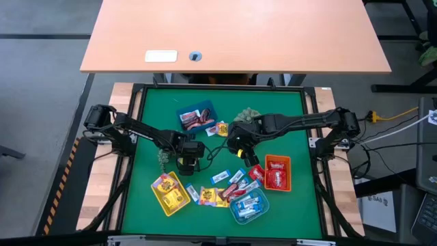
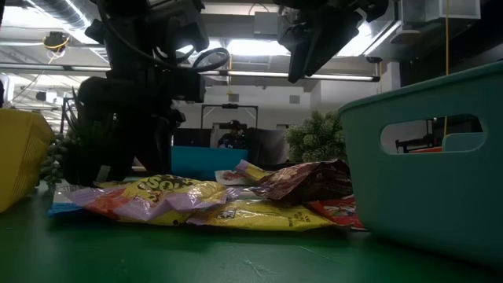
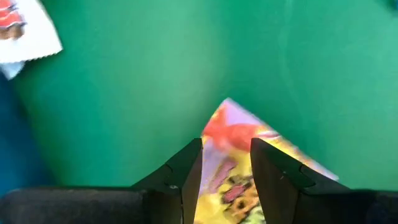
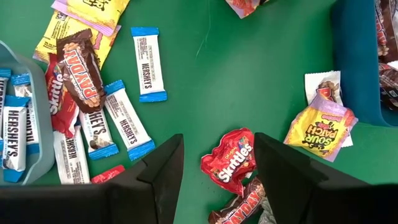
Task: Sort candy
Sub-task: Put the yellow candy into the yellow bin
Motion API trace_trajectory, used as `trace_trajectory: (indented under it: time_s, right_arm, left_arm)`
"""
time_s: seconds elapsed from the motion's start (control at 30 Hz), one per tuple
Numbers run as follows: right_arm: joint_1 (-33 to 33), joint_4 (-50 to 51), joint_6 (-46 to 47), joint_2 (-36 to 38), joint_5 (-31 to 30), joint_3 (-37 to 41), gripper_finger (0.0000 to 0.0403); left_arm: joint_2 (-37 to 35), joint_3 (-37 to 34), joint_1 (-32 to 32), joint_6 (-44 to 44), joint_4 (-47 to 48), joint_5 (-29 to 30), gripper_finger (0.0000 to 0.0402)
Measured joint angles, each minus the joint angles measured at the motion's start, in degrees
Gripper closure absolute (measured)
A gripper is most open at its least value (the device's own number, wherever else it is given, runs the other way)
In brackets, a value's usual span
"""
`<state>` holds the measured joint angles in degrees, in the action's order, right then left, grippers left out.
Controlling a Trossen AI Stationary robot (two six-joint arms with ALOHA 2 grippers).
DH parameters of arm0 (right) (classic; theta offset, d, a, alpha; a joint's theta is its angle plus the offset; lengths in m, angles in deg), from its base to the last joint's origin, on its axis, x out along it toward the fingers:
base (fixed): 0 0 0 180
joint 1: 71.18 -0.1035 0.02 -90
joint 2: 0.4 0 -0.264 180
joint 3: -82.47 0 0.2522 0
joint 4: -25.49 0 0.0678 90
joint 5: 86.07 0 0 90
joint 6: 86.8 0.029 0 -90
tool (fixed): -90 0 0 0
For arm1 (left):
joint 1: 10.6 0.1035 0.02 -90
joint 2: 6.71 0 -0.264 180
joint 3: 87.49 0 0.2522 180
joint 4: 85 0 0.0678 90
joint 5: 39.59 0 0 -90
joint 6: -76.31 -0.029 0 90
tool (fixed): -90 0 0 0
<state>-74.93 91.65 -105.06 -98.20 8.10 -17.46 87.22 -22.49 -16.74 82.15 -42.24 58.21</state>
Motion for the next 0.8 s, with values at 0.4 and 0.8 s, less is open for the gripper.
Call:
trace_trajectory:
  time_s: [0.4, 0.8]
  right_arm:
    - [0.00, 0.00, 0.00, 0.00, 0.00, 0.00, 0.0207]
    - [0.00, 0.00, 0.00, 0.00, 0.00, 0.00, 0.0207]
  left_arm:
    - [-0.02, -2.51, 1.92, -0.34, -3.81, -2.55, 0.0279]
    - [-0.39, -6.99, 3.02, -0.31, -6.55, -5.91, 0.0295]
